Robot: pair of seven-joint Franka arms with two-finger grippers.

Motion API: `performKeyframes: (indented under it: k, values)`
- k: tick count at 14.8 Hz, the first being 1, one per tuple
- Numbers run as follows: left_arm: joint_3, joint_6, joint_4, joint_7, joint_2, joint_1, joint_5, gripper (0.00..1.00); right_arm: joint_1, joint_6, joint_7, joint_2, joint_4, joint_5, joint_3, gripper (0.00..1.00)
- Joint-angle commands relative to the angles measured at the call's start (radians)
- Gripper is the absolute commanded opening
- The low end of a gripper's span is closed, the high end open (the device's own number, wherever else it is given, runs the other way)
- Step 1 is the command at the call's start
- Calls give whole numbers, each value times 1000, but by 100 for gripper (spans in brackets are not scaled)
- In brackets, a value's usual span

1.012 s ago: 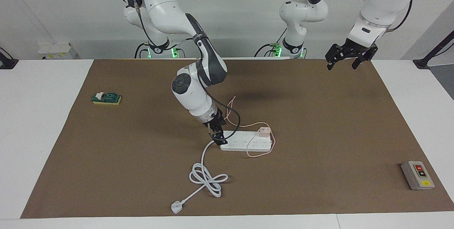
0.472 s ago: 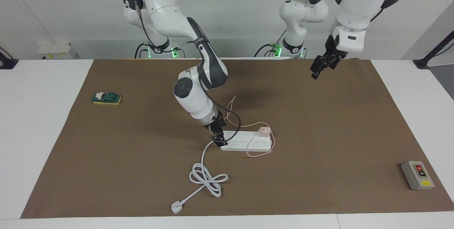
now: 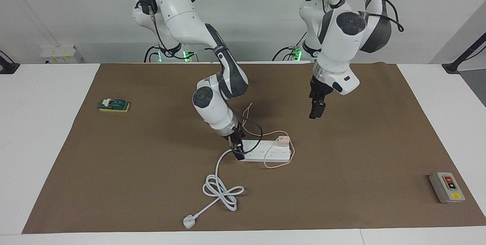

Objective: Unplug charger and place it aside
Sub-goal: 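Reach the left gripper to the pink charger plugged into the strip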

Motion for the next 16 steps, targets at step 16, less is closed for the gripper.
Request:
performKeyframes:
  k: [16]
  values:
    - [23,98,158,-220,289,-95,4,100,-8,53,-94,70,62,13,4,100]
